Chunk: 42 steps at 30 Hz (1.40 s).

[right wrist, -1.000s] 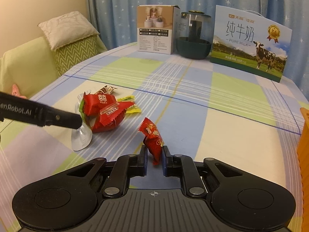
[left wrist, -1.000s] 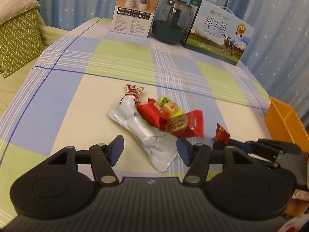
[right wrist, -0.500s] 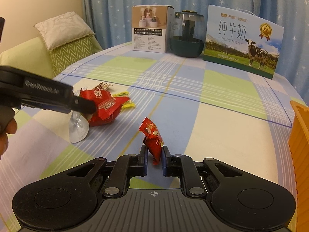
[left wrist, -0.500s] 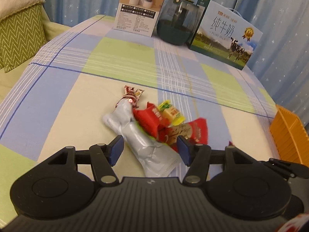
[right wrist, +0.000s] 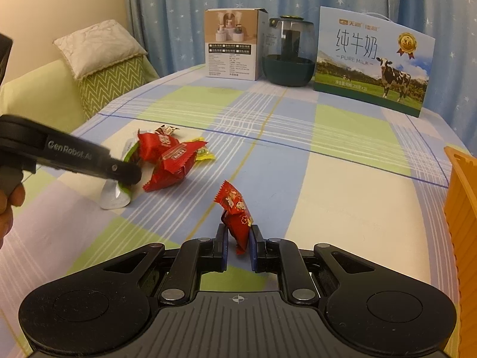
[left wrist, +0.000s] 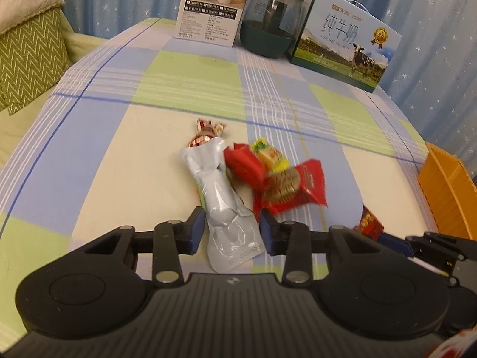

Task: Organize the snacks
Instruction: 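Grasp the silver foil pouch with the left tool while the right tool holds the red candy, then lift the foil pouch with the left tool while the right tool regrips the red candy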

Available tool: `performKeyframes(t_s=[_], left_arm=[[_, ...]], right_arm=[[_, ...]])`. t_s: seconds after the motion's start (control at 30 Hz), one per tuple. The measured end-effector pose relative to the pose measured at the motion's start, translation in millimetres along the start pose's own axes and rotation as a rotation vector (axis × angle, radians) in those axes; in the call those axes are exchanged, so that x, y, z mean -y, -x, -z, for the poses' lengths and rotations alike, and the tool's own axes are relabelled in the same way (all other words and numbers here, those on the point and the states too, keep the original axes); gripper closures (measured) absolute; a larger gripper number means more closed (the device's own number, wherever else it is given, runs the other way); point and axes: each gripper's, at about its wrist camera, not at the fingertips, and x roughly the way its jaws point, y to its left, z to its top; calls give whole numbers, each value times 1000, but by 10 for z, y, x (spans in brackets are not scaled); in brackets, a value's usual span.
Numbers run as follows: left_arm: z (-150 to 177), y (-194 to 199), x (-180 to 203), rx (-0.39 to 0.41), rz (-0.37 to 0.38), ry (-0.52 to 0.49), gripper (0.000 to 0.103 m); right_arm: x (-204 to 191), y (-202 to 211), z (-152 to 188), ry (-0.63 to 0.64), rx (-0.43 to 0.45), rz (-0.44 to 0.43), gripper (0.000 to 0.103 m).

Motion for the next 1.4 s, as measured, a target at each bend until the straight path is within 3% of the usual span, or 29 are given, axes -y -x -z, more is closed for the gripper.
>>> performKeyframes(t_s=[0.43,0.5,0.57,0.8,1.03,1.23,1.4], left_arm=[[580,497,334,-43,33,-153,69],[592,539,367,-19,25,-173,66],[549,553,390,12,14,-184,56],[368,369,393,23,-3,-179,55],[426,261,416,-11,-18,-209,60],[467,217,423,-37,-29,-226,75],[499,264,470,-24,-19,-232,76]], right_arm=[[-85,461,334,-59,-42,16,89],[-79,504,389,-69,-46,23,89],[-64,528,425,-77,-49,31,89],[-66,508,425,-82,-40,36,89],[-41,504,427,-96,-33,40,89],[-28,507,419,-111,-32,38,89],[-29,520,411,-117,-25,45,89]])
